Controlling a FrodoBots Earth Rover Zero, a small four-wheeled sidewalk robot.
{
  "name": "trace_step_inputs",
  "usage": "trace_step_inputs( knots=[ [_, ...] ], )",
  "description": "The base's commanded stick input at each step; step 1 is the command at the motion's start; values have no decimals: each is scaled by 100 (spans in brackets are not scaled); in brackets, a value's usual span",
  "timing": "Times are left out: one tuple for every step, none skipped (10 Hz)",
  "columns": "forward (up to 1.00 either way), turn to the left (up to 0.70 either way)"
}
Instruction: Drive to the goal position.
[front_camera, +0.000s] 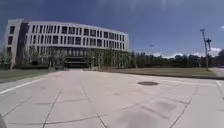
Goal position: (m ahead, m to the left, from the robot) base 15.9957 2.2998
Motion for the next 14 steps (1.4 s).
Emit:
trace_step_inputs(
  knots=[
    [27, 0],
    [27, 0],
    [27, 0],
    [26, 0],
    [26, 0],
    [26, 0],
    [26, 0],
    [26, 0],
    [26, 0],
    [26, 0],
    [26, 0],
    [26, 0],
    [26, 0],
    [27, 0]
  ],
)
